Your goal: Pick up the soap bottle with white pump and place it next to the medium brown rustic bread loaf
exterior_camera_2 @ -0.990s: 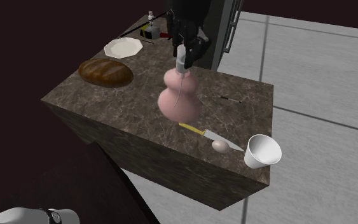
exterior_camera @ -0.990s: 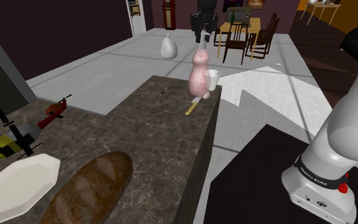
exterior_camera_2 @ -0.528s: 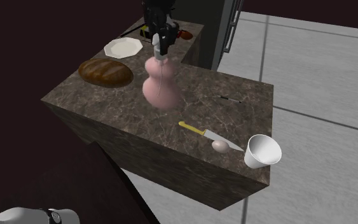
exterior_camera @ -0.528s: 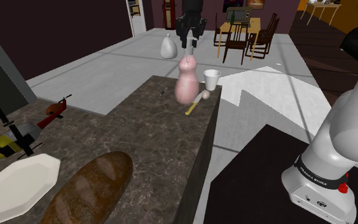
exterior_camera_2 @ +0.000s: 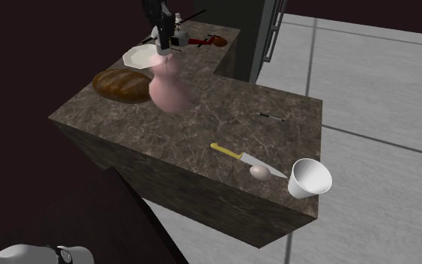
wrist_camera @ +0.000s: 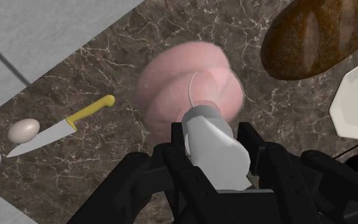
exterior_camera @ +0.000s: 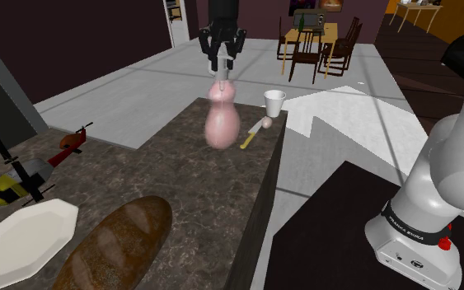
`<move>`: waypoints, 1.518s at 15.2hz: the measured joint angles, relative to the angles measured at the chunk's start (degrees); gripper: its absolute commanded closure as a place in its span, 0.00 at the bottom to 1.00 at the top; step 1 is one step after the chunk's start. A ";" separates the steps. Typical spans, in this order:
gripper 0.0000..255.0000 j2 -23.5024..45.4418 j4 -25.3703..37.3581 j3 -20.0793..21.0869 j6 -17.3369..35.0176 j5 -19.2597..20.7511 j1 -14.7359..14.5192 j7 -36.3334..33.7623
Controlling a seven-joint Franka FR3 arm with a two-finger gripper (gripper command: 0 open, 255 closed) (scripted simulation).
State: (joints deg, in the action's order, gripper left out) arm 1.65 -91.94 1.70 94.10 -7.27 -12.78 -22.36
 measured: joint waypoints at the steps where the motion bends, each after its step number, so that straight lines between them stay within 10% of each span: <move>1: 1.00 0.30 0.10 0.70 0.41 0.05 -0.74 -1.40; 15: 1.00 13.05 16.65 8.53 -1.34 3.18 -11.56 -20.07; 23: 1.00 12.06 8.92 8.71 5.41 3.04 -11.84 -20.16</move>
State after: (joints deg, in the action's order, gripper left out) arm 13.71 -83.01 10.41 99.51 -4.24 -24.63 -42.53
